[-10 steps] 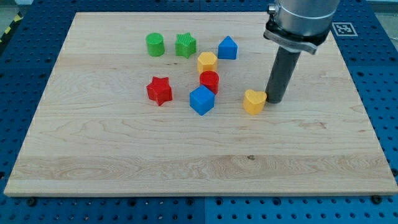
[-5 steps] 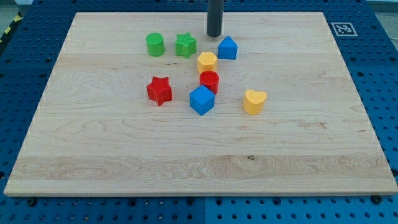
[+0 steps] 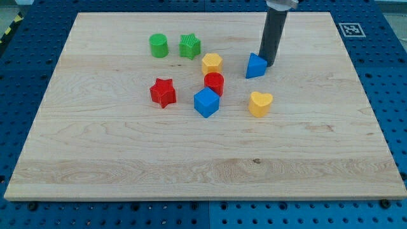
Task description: Push the blue triangle towards yellow heart
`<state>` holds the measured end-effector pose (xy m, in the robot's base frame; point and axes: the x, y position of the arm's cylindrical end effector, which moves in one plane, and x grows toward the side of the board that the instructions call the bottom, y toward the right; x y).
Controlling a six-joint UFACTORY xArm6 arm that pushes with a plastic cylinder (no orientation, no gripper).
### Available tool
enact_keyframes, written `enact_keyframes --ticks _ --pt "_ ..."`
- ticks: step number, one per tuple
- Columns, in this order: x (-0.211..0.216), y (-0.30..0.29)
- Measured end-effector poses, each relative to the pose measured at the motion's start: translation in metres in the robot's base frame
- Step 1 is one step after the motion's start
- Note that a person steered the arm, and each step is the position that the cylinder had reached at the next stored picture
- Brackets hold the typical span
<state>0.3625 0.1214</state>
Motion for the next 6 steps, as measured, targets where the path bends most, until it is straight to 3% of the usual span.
enact_keyframes --ticks 3,5,6 --pt "0.003 0.014" --pt "0.040 0.015" --pt "0.043 -0.023"
